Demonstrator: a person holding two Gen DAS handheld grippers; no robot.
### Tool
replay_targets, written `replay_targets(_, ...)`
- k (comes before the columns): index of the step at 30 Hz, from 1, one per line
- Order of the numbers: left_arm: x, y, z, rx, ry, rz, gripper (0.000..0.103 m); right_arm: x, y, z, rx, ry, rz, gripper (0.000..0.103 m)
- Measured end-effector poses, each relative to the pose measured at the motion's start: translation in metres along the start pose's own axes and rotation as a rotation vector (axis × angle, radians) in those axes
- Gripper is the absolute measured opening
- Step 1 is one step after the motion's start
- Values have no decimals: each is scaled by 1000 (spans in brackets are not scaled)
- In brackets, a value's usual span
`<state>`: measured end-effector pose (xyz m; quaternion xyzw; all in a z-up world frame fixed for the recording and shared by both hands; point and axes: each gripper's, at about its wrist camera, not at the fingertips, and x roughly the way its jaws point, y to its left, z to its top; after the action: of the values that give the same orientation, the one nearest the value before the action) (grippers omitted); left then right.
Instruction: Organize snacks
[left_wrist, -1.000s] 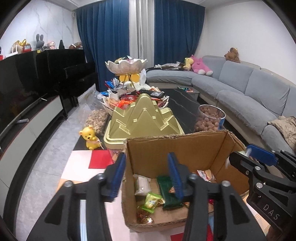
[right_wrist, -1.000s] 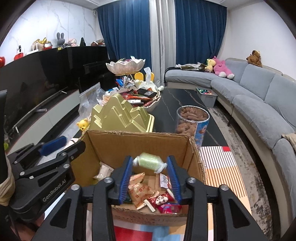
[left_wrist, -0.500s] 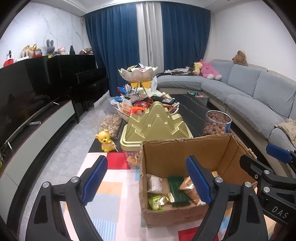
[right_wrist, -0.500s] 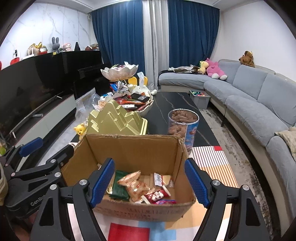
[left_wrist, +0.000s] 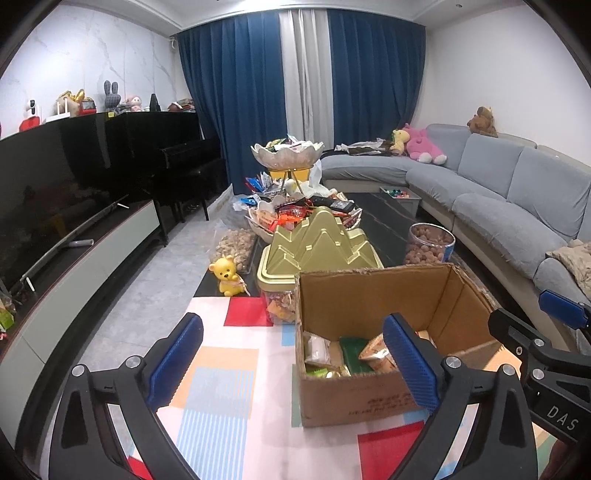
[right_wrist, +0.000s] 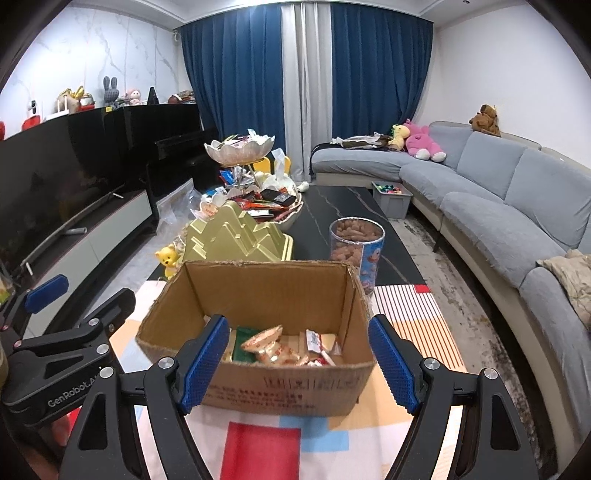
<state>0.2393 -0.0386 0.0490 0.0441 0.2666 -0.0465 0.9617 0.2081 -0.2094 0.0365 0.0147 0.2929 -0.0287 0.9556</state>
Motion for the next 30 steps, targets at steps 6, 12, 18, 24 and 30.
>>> replay_targets(6,-27,-3,-12,6,-8,-7,99,-25,-3,-11,14,-5,-9,79)
replay_targets(12,-53,-3,-20,4,-26,-11,100,-49,-6,-22,25,-15,-10,79)
replay_targets(18,-73,-4,-26,7,-40,-13,100,-67,-7,-32,21,-21,-11,79)
replay_targets(24,-90,-3,-35,8,-49,-9,100,-82,-6,-42,14,-22,-4,79)
replay_targets(30,-104,-3,-45,12,-53,-12,100,-98,-5,-55,20,-28,-4,79)
